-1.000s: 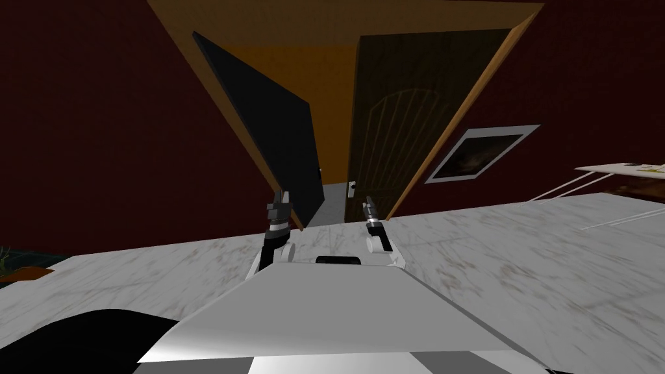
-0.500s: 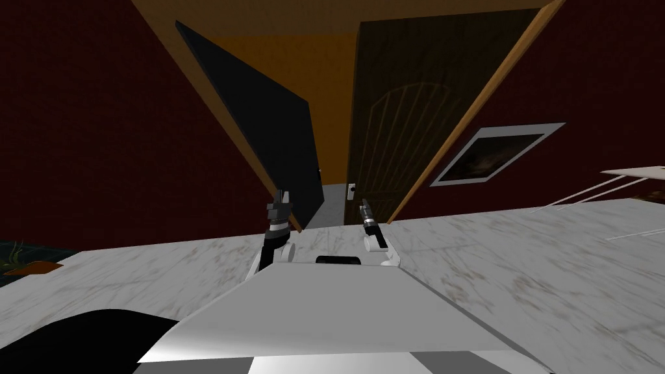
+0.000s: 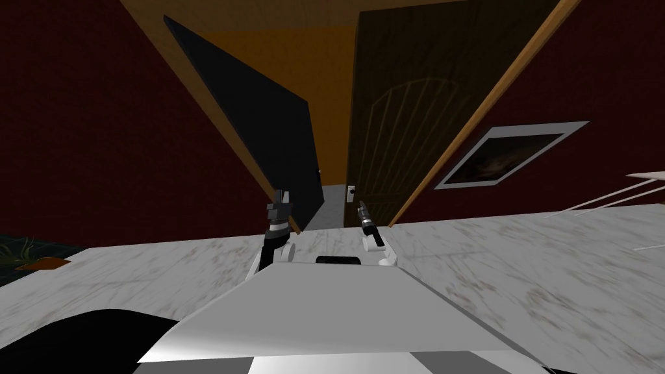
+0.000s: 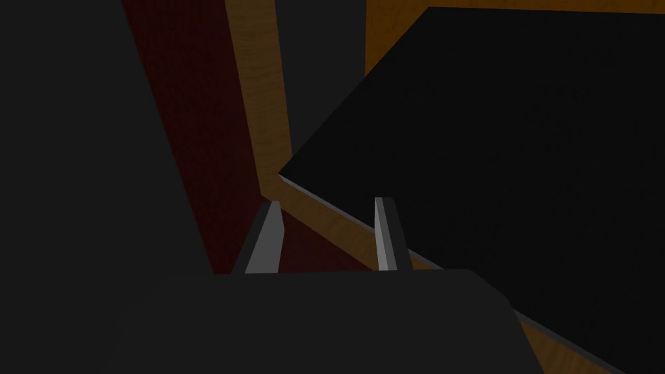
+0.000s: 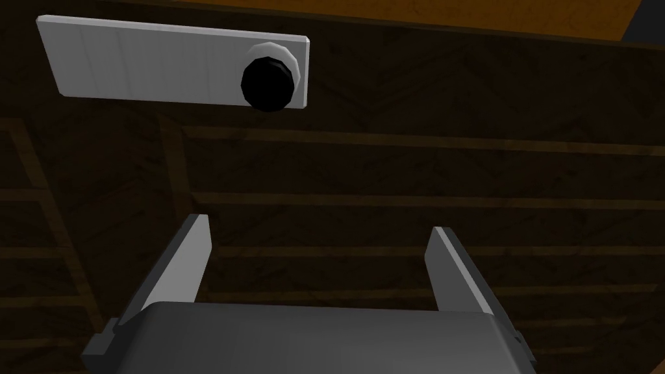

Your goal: Push the door open

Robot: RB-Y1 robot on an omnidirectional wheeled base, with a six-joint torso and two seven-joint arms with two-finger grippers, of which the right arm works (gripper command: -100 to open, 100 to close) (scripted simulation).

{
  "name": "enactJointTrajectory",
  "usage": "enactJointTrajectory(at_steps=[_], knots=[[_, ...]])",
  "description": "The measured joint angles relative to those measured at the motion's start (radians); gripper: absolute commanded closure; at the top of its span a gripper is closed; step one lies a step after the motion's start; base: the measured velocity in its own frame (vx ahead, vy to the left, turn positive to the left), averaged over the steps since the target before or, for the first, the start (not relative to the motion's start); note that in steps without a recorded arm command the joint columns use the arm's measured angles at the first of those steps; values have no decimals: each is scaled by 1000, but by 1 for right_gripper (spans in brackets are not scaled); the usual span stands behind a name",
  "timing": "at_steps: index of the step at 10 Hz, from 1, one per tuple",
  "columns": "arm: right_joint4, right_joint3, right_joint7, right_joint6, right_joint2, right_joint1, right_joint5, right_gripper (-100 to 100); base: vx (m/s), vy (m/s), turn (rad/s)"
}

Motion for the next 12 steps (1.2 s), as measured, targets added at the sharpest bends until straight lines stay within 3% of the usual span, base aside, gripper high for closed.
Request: enactJointTrajectory(at_steps=[4,12], knots=[[65,6,-6,28,3,-34,4,-100,86,-37,25],[109,-15,-4,19,-1,-64,2,-100,193,4,21]])
